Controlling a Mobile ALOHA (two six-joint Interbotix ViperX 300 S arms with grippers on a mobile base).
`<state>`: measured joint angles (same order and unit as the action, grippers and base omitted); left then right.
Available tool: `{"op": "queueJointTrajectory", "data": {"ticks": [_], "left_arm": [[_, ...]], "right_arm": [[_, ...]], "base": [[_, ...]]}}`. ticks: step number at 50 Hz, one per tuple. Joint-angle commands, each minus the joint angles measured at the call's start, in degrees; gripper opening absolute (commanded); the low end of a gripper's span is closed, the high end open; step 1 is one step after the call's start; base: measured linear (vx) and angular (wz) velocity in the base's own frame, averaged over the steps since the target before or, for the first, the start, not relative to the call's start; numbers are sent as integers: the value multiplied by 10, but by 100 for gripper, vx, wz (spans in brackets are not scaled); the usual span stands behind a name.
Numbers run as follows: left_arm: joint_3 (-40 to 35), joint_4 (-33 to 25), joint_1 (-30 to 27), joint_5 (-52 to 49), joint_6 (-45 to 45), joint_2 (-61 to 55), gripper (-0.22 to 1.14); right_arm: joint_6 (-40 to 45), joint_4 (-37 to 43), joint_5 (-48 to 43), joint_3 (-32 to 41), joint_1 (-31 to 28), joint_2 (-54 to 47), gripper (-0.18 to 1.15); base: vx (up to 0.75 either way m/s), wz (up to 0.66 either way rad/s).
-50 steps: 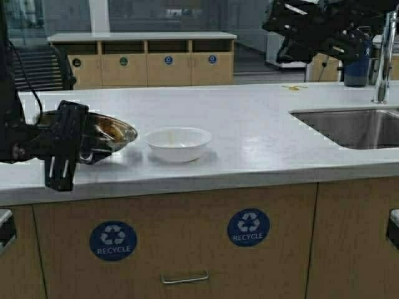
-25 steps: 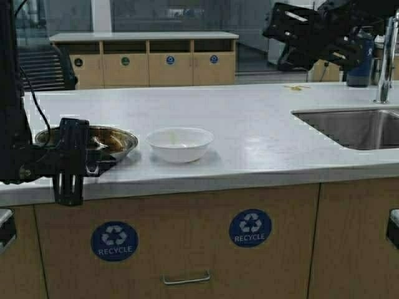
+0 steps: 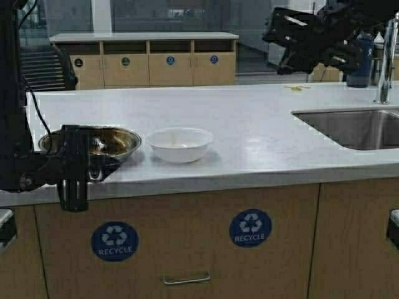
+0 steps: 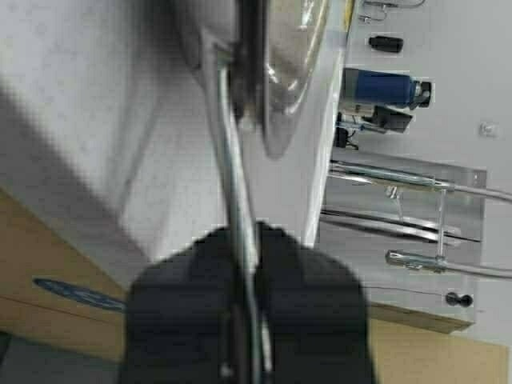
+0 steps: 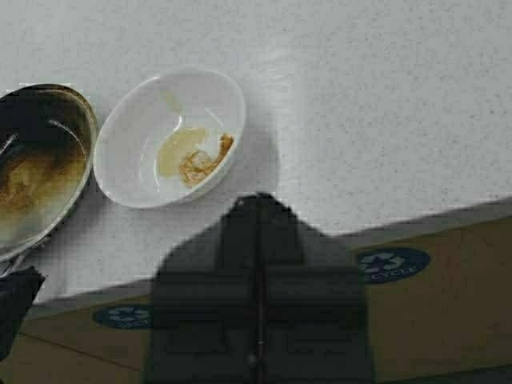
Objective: Add oil to the pan and cook the shrimp and serve it
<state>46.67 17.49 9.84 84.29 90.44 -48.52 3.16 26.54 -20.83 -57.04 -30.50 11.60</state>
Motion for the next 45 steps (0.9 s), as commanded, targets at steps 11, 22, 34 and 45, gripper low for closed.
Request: {"op": "queueJointTrajectory", "data": {"ticks": [11, 22, 34, 45], "left_arm": [[-2, 4, 1, 11, 6, 6, 4], [1, -2, 2, 43, 2, 6, 28], [2, -18, 2, 56, -14, 10, 102], [11, -24, 2, 58, -25, 15, 102]], "right_arm": [[-1, -1, -1, 13, -1, 5, 6], [-1, -1, 0, 16, -2, 5, 6], [-1, -1, 0, 18, -1, 5, 6], [-1, -1, 0, 19, -1, 4, 6]], "base": [[0, 0], [0, 0], [0, 0], [0, 0]]}}
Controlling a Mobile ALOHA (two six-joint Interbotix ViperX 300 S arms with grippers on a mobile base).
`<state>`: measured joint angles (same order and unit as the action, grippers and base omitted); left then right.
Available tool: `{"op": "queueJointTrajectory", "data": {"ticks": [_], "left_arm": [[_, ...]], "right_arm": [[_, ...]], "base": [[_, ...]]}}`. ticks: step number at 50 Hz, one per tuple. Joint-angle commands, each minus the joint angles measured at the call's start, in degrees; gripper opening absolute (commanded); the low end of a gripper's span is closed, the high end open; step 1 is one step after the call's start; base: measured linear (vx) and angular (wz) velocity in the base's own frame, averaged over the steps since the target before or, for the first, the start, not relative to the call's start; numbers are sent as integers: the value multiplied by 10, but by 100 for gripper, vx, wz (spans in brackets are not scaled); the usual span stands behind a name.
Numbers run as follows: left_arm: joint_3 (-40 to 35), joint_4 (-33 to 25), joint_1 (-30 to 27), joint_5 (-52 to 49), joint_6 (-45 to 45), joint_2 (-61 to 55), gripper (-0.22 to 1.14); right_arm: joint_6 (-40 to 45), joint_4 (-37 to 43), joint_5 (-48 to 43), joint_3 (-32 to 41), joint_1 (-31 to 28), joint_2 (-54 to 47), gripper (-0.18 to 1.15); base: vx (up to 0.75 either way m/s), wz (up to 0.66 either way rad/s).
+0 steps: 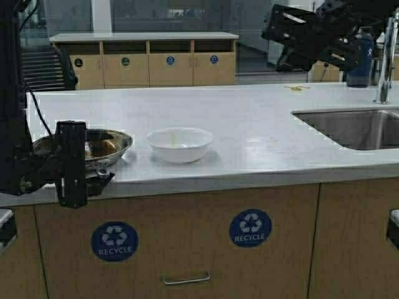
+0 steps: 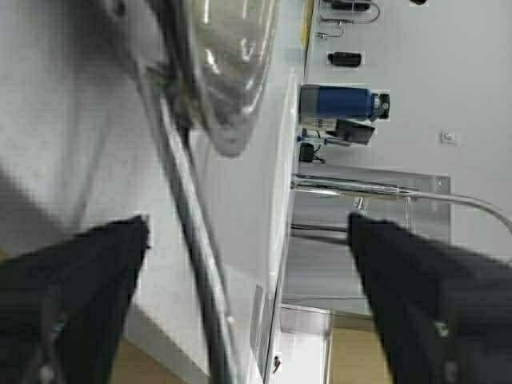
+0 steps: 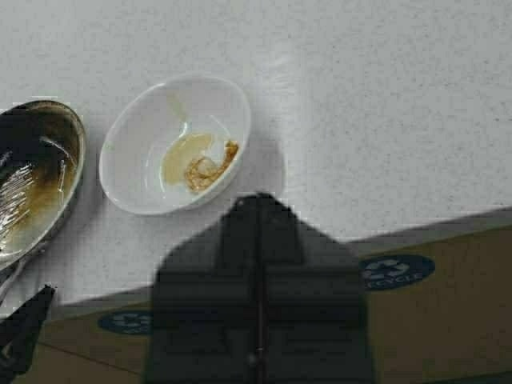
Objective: Add oil to the pan and cook the shrimp and serve it
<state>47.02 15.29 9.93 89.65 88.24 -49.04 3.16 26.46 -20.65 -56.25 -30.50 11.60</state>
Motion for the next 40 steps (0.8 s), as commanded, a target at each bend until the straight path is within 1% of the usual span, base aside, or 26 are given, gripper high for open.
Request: {"op": "queueJointTrajectory", "data": {"ticks": [1, 8, 31, 40], "left_arm": [[10, -2, 0, 4, -4, 21, 103], [31, 0, 0, 7, -14, 25, 103], [137, -6, 0, 11, -125, 73, 103], [185, -28, 0, 11, -163, 96, 103]], "right_arm": [[-1, 0, -2, 11, -1, 5, 6], [-1, 0, -2, 11, -1, 5, 6], [-1, 0, -2, 11, -1, 5, 6], [0, 0, -2, 11, -1, 5, 6]], "base": [[0, 0], [0, 0], [0, 0], [0, 0]]}}
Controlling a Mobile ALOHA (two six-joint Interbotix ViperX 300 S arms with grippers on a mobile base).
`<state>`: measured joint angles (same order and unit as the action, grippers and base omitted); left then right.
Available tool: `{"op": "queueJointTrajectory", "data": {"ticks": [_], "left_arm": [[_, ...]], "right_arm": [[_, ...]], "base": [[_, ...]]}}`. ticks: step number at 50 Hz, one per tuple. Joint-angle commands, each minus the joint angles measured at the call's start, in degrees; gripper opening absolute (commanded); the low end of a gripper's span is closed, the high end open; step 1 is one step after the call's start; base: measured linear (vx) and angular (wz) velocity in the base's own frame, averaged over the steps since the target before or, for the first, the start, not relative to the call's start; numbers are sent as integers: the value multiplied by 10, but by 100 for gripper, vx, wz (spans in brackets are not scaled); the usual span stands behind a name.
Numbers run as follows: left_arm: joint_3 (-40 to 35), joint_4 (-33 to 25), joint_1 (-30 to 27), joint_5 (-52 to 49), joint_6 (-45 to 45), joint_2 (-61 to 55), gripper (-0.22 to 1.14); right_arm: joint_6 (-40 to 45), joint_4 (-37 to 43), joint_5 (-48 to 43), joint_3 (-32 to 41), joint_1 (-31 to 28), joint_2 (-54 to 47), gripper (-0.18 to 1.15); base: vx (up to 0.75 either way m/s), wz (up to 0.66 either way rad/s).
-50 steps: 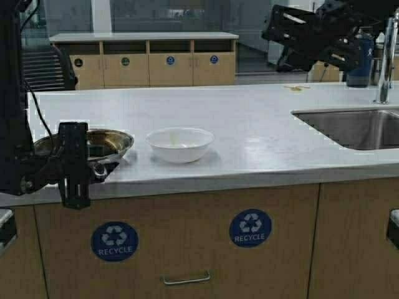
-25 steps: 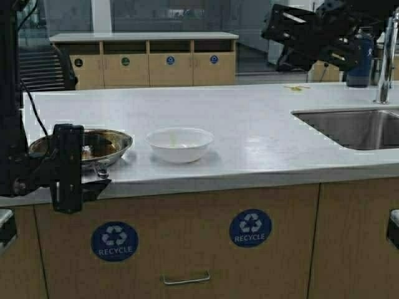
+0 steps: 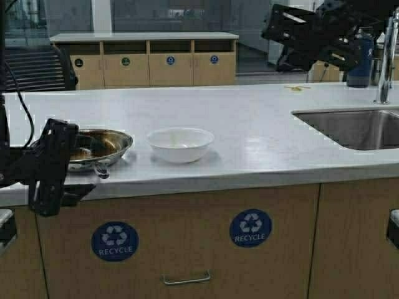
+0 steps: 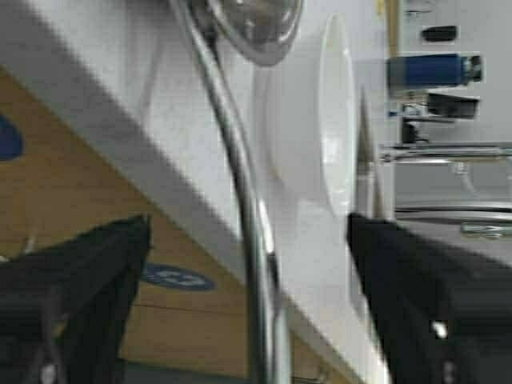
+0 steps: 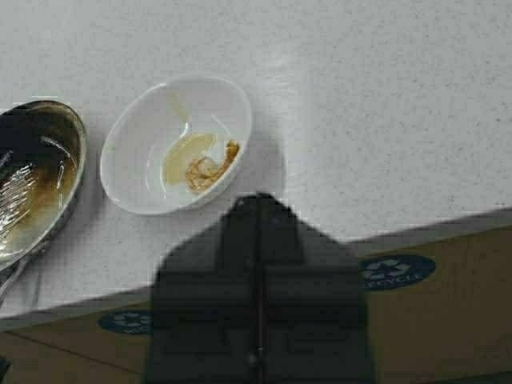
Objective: Add oil to the pan and cook the shrimp and serve it
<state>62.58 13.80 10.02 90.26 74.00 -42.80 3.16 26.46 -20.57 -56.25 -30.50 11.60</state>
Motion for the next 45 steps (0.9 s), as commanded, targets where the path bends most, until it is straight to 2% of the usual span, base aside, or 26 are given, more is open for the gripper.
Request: {"op": "queueJointTrajectory", "data": {"ticks": [1, 25, 45], "left_arm": [[33, -16, -1, 5, -25, 37, 103], [99, -55, -1, -21, -142, 183, 103], [86, -54, -1, -160, -246, 392, 103]], "right_arm": [[0, 0, -3, 11, -1, 5, 6], [-1, 0, -3, 12, -1, 5, 6], [-7, -2, -3, 18, -1, 5, 6]], "base": [[0, 0], [0, 0], [0, 0]]}}
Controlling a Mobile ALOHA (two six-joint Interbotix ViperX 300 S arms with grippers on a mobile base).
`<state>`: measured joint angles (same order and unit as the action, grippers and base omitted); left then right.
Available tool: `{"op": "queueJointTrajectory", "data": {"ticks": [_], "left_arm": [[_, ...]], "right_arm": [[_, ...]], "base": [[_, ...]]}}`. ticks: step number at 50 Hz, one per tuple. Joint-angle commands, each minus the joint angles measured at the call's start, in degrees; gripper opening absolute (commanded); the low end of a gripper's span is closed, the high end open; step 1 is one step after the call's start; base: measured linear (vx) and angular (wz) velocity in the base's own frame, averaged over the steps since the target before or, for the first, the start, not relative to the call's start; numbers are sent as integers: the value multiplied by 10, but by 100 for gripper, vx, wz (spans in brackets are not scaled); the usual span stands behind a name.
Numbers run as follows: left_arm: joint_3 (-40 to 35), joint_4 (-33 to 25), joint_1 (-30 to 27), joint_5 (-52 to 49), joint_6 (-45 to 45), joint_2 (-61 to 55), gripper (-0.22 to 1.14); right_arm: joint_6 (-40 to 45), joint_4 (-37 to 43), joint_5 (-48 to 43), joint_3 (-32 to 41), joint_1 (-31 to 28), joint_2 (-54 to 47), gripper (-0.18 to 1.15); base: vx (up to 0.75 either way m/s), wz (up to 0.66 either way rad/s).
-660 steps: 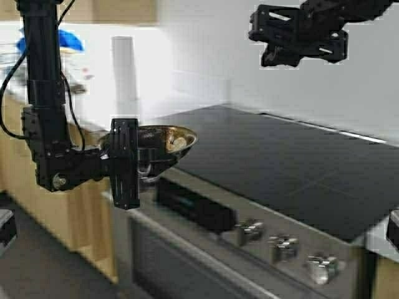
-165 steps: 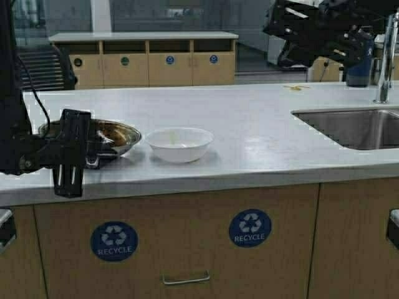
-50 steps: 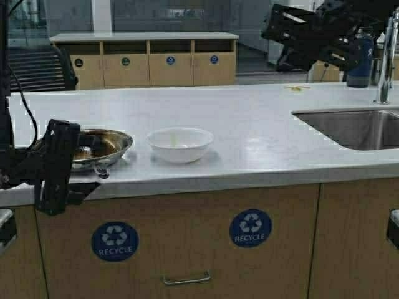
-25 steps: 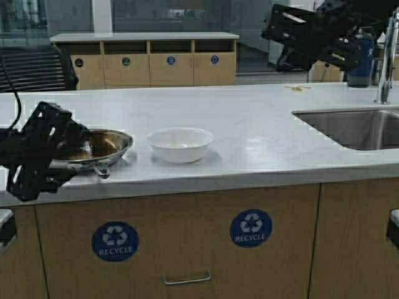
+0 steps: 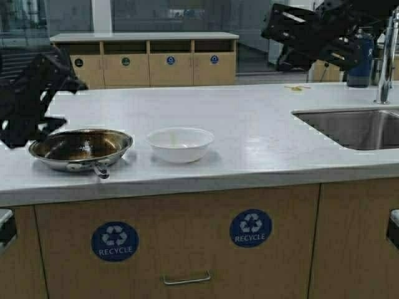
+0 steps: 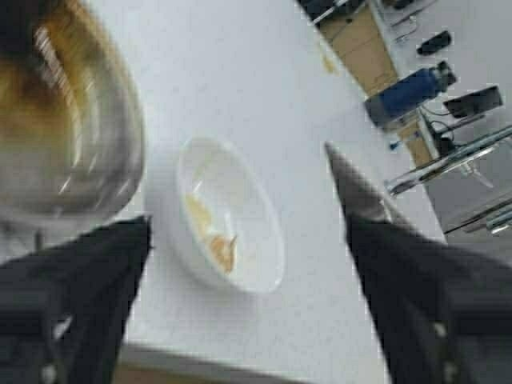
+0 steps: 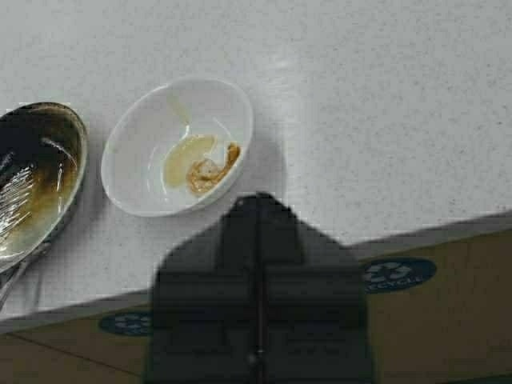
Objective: Add oil to the pan and cook the shrimp and serve it
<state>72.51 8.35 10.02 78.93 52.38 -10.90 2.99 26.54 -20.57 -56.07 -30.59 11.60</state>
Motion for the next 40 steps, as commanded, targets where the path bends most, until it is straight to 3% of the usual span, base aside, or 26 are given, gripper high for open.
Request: {"op": "queueJointTrajectory", "data": {"ticks": [1, 7, 13, 22, 40], "left_arm": [[-17, 2, -1, -62, -37, 83, 102], [-47, 21, 0, -185, -83, 149, 103], [-92, 80, 0, -323, -131, 213, 102], [-147, 143, 0, -502, -143, 294, 102], [-154, 156, 25, -550, -153, 332, 102]], "right_arm": [[-7, -3, -3, 17, 0, 5, 6], [-24, -4, -3, 26, 0, 5, 6], [-55, -4, 0, 36, 0, 6, 6], [-77, -4, 34, 52, 10, 8, 6], [-108, -25, 158, 86, 64, 68, 6]], "base": [[0, 0], [0, 0], [0, 0], [0, 0], [0, 0]]}}
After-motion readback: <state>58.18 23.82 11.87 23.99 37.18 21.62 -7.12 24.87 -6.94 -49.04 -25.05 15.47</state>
